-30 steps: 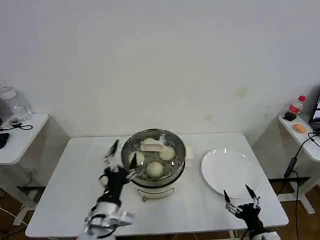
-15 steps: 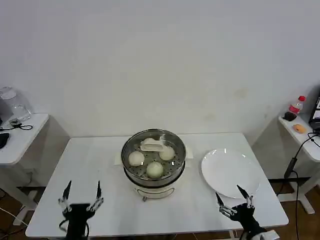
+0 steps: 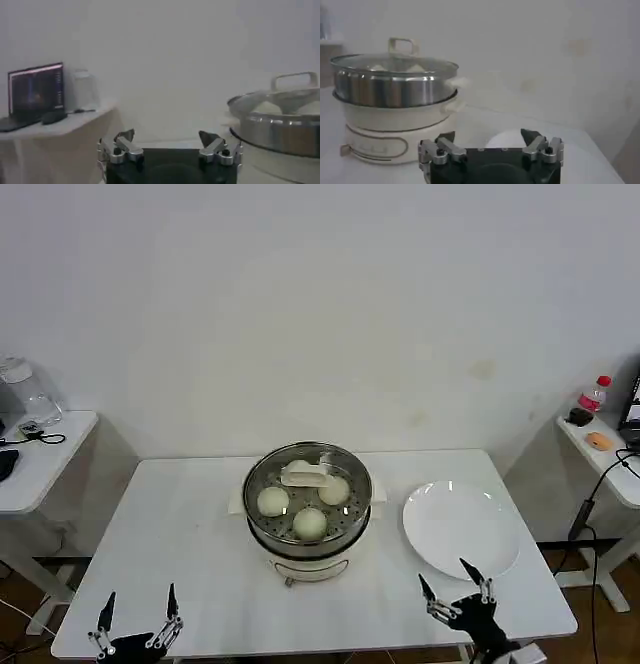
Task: Take steamed baozi put them in steamer then cover it.
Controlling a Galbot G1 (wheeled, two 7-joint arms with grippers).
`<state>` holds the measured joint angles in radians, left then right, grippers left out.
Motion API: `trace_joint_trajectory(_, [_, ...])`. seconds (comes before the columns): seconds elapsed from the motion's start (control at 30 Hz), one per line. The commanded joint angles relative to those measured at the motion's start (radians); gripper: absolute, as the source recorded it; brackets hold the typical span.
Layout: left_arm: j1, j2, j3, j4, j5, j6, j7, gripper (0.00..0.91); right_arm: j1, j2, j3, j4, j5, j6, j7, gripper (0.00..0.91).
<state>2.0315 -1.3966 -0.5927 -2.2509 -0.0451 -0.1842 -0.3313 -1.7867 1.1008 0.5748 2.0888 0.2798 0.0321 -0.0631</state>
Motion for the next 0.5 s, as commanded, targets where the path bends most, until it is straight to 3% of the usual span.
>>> trace_joint_trajectory(0.03, [0.053, -0.004, -0.010, -0.005, -0.027, -0.024, -0.006, 0.907, -0.012, 0.003, -0.026, -0.001, -0.011, 0.014, 0.019, 0.907])
trace_joint_trajectory(0.23, [0.046, -0.003, -0.004, 0.002, -0.018, -0.009, -0.006, 0.907, -0.022, 0.005, -0.022, -0.001, -0.014, 0.010, 0.004, 0.907])
trace_joint_trajectory(0.5, [0.042, 0.000, -0.003, 0.001, -0.002, 0.032, -0.006, 0.907, -0.021, 0.017, -0.026, 0.001, -0.011, -0.014, 0.023, 0.907])
